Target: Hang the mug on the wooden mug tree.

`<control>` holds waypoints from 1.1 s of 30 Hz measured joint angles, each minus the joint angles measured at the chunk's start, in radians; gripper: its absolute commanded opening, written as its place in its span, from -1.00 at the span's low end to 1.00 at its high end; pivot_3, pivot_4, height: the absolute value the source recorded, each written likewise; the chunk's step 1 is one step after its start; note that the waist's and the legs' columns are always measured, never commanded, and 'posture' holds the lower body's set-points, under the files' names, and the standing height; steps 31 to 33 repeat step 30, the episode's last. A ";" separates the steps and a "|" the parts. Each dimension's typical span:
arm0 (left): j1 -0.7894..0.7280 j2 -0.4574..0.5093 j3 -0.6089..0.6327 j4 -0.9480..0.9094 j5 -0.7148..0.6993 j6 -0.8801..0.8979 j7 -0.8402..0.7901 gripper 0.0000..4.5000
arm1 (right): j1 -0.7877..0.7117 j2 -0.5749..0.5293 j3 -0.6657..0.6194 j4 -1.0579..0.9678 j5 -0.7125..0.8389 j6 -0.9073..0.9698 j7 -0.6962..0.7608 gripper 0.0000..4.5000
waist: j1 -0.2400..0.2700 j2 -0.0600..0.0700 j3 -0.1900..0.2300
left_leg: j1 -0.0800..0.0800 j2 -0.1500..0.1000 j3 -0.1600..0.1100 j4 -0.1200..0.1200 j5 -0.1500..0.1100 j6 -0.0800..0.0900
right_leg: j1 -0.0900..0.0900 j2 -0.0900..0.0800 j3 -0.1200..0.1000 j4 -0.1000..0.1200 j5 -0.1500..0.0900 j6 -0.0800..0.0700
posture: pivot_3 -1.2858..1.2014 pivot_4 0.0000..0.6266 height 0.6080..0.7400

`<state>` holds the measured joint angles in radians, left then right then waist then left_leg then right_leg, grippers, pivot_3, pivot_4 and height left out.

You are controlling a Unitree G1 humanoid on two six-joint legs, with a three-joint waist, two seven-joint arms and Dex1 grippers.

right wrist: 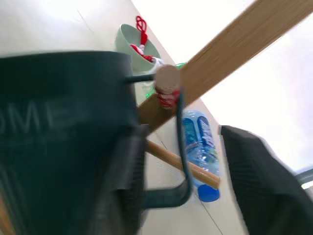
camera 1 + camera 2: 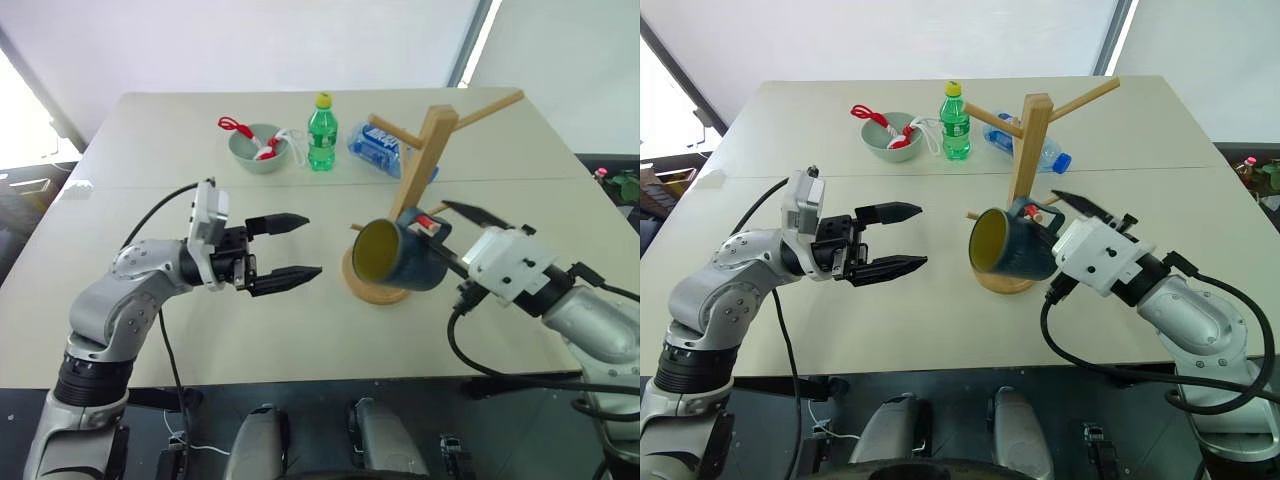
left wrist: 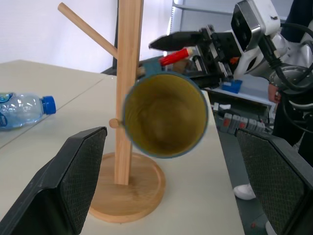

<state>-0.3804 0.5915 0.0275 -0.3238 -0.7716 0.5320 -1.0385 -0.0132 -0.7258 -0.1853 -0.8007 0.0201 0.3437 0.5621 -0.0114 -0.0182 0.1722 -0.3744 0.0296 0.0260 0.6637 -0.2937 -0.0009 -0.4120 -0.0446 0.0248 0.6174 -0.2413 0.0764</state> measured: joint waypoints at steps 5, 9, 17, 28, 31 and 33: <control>0.000 -0.008 -0.001 0.000 0.003 -0.002 0.006 1.00 | 0.014 0.000 -0.027 0.000 0.004 -0.016 0.012 0.83 | 0.000 0.000 0.000 | 0.000 0.000 0.000 0.000 0.000 0.000 | 0.000 0.000 0.000 0.000 0.000 0.000 | 0.03 -0.52 1.00; 0.014 -0.022 0.001 0.011 0.018 -0.012 0.038 1.00 | 0.100 0.054 -0.161 0.005 0.105 -0.039 0.040 0.83 | 0.003 0.000 0.000 | 0.000 0.000 0.000 0.000 0.000 0.000 | 0.001 0.000 0.000 -0.001 0.000 0.000 | 0.03 -0.52 1.00; 0.095 -0.132 0.078 0.173 0.171 -0.137 0.267 1.00 | 0.276 0.277 -0.320 0.157 0.340 -0.060 0.043 0.83 | -0.004 0.000 0.000 | 0.002 0.001 0.000 0.000 0.000 0.000 | 0.002 0.000 0.000 0.000 0.000 0.000 | 0.03 -0.52 1.00; 0.267 -0.284 0.111 0.291 0.398 -0.360 0.553 1.00 | 0.113 0.440 -0.178 0.649 0.298 -0.304 -0.027 0.83 | 0.000 0.000 -0.001 | 0.001 0.002 0.000 0.000 0.000 0.000 | 0.000 -0.002 0.000 0.001 0.001 -0.001 | 0.03 -0.52 1.00; 0.272 -0.291 0.111 0.289 0.407 -0.364 0.570 1.00 | 0.085 0.440 -0.159 0.683 0.298 -0.327 -0.025 0.83 | 0.000 0.000 -0.001 | 0.001 0.002 0.000 0.000 0.000 0.000 | 0.000 -0.002 0.000 0.001 0.001 -0.001 | 0.03 -0.52 1.00; 0.272 -0.291 0.111 0.289 0.407 -0.364 0.570 1.00 | 0.085 0.440 -0.159 0.683 0.298 -0.327 -0.025 0.83 | 0.000 0.000 -0.001 | 0.001 0.002 0.000 0.000 0.000 0.000 | 0.000 -0.002 0.000 0.001 0.001 -0.001 | 0.03 -0.52 1.00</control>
